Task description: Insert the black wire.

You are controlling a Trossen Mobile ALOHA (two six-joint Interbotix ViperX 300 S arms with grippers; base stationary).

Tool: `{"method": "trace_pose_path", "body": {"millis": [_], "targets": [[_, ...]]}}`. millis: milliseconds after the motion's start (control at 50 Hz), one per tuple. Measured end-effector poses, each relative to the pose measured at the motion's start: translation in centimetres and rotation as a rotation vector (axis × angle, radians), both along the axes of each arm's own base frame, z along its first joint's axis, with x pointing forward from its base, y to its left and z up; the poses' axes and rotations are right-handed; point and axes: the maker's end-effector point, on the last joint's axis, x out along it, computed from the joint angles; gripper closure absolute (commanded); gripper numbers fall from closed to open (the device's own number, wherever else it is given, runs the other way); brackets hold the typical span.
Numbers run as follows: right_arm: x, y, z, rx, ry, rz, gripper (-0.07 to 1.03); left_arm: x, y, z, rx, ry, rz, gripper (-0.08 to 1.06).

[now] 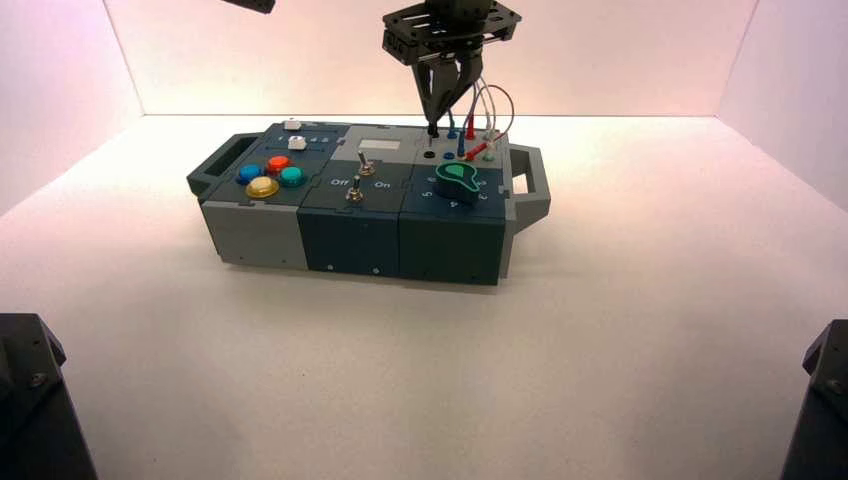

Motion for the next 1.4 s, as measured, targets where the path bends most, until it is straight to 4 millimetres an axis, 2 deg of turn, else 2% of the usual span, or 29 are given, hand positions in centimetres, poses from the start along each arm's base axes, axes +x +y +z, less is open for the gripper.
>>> {"method": "trace_pose_path", "body": {"millis": [1400], "targets": [[-0.5,0.2,-1.5,0.005,0.042,-0.023,0.98,-0.2,-0.1,-0.1,0.001,0.000,-0.006,1.01]]}}
